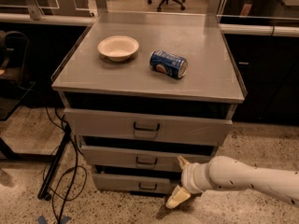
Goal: Open middle drawer
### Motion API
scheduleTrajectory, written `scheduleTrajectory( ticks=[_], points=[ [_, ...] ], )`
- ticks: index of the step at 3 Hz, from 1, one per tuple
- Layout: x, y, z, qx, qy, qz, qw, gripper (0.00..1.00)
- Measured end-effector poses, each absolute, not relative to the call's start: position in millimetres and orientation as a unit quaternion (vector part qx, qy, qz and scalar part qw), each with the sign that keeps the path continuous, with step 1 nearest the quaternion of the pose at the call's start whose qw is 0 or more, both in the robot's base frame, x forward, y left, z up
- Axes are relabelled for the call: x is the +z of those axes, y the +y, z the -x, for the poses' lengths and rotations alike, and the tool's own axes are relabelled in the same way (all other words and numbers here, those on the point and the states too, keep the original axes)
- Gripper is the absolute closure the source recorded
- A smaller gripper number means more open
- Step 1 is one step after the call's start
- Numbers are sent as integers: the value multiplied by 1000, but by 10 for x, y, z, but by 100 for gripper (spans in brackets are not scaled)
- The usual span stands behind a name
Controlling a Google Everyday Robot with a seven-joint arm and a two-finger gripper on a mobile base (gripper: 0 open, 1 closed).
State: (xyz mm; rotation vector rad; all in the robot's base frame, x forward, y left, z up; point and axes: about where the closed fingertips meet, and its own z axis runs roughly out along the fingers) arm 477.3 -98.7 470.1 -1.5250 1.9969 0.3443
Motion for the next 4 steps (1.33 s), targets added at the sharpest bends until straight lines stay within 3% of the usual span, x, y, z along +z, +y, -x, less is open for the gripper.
scheduleTrajectory(
  ticks=[2,4],
  points=[
    [4638,-1021,-4876,120,753,572,303,0],
    [4437,-1314,-5490,66,760,561,322,0]
  ],
)
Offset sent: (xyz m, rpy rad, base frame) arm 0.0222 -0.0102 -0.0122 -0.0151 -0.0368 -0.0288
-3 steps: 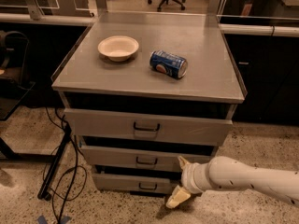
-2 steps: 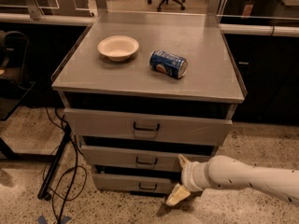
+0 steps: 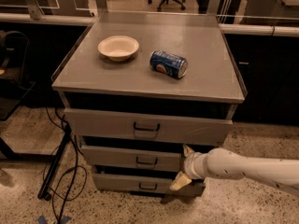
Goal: Open middle drawer
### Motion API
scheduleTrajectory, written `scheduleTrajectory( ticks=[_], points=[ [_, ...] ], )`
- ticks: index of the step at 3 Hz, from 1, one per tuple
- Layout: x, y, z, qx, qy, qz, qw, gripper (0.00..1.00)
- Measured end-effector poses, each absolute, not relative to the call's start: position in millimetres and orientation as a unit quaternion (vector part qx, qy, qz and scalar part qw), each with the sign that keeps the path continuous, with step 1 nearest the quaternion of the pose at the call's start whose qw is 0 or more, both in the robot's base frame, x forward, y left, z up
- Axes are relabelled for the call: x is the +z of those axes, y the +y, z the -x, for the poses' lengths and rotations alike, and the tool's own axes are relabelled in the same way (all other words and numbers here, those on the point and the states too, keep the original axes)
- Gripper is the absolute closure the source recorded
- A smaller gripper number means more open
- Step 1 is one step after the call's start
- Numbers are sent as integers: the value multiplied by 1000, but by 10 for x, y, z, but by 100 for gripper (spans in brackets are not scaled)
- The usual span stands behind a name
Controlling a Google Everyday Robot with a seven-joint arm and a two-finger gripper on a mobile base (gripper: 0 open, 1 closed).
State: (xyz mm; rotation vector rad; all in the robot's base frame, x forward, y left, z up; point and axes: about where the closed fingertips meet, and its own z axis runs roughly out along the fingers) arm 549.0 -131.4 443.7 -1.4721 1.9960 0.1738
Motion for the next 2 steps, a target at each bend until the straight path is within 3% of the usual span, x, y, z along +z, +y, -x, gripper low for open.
scheduleTrajectory(
  ticks=[2],
  points=[
    [4281,-1280,-5599,59,764,555,324,0]
  ],
)
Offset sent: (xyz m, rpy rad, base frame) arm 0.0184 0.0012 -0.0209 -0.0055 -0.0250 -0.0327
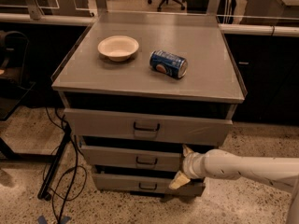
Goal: Open middle drawer
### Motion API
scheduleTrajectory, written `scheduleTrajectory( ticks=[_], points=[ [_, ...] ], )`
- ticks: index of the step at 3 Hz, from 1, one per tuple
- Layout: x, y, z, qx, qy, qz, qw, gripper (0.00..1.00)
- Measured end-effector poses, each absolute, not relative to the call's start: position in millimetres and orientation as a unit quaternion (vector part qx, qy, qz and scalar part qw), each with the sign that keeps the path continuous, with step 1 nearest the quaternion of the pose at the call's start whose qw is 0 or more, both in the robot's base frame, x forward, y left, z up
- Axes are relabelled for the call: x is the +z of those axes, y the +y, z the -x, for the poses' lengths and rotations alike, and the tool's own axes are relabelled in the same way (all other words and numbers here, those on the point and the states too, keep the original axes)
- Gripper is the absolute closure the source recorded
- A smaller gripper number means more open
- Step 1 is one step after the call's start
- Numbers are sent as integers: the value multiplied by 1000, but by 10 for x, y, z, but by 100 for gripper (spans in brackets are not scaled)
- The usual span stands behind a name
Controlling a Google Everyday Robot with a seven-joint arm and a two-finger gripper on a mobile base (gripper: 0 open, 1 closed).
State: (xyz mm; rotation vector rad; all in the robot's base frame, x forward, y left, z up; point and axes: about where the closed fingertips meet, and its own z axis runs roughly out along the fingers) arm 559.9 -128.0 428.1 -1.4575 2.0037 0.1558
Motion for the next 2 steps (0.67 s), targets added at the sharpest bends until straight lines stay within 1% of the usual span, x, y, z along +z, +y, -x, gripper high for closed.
scheduleTrajectory(
  ticks=[2],
  points=[
    [4062,-1325,-5794,50,766,549,331,0]
  ],
)
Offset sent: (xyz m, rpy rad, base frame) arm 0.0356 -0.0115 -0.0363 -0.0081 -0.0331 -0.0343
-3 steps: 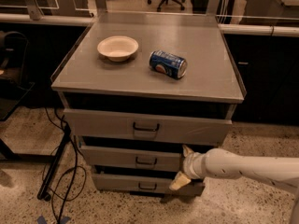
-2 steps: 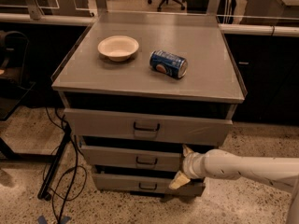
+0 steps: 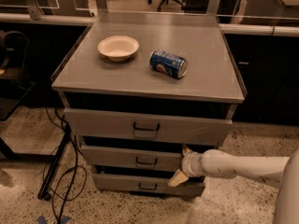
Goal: Open middle drawer
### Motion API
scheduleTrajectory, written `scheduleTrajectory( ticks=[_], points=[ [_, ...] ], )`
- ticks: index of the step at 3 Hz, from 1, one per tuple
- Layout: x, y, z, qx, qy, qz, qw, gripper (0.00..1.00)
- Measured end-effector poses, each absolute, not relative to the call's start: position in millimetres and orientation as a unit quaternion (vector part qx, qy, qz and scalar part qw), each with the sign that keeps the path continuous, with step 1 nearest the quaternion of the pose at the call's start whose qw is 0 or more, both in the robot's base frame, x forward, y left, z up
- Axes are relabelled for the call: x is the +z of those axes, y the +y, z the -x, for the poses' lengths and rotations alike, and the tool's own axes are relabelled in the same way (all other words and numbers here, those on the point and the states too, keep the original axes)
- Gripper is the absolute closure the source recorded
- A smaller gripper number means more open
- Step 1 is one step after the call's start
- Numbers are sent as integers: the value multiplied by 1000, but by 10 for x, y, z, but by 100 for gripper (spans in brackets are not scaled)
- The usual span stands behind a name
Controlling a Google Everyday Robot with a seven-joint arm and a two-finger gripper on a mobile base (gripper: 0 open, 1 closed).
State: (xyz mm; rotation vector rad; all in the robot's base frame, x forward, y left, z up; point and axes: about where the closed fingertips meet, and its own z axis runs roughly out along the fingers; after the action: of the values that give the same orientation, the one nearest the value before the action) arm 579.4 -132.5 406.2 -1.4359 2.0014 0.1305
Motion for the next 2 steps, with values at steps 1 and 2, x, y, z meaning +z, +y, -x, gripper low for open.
scheduleTrajectory(
  ticks=[1,2],
  points=[
    [4060,-1324,-5795,50,766,549,331,19],
    [4059,-1324,-5795,50,766,549,331,43]
  ],
)
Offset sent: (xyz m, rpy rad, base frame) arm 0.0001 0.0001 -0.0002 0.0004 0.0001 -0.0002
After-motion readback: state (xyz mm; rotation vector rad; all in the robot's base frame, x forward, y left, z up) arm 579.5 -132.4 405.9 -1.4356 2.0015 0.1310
